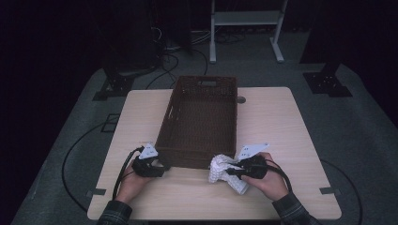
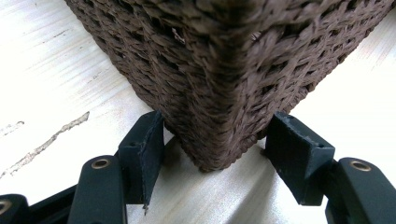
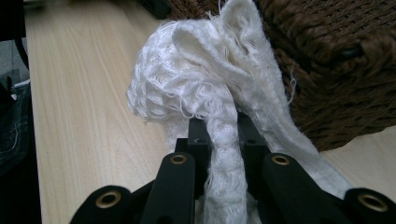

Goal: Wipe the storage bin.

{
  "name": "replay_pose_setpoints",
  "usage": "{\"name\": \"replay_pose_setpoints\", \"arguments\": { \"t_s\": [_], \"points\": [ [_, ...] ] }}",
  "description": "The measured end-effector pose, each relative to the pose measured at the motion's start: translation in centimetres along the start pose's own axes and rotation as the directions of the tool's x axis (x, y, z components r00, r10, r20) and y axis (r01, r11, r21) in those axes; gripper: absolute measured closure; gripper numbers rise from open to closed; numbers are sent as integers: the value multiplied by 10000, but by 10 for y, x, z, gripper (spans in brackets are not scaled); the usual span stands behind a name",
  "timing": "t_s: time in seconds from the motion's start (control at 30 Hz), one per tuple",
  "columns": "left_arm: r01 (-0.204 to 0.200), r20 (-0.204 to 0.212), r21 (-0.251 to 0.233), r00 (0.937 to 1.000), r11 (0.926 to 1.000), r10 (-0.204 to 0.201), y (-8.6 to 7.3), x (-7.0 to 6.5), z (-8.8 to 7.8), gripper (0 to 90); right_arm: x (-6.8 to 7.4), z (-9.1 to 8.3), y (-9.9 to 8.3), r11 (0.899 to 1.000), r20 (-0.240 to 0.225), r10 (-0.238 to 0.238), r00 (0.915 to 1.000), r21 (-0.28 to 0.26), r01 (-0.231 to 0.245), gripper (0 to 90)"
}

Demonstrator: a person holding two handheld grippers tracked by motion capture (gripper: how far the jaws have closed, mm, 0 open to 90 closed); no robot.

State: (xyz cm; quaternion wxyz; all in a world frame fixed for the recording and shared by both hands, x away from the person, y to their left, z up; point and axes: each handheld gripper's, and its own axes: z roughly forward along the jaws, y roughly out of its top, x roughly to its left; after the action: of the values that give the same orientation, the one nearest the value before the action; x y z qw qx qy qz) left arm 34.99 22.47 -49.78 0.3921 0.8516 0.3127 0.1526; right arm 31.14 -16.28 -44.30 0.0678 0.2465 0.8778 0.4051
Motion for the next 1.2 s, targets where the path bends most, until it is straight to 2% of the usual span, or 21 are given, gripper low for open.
{"name": "replay_pose_setpoints", "arguments": {
  "t_s": [0.63,1.1,1.2],
  "points": [
    [-3,1,1,10000,10000,3,0,0,0,370,-2,24,-14,9944,76,144,9999,1050,-151,792],
    [60,-76,30,10000,10000,-60,0,0,0,348,4,38,-15,9901,17,-84,10000,1398,81,792],
    [52,-78,25,10000,10000,-52,0,0,0,348,5,34,-14,9928,-14,-82,10000,1194,83,792]
  ]
}}
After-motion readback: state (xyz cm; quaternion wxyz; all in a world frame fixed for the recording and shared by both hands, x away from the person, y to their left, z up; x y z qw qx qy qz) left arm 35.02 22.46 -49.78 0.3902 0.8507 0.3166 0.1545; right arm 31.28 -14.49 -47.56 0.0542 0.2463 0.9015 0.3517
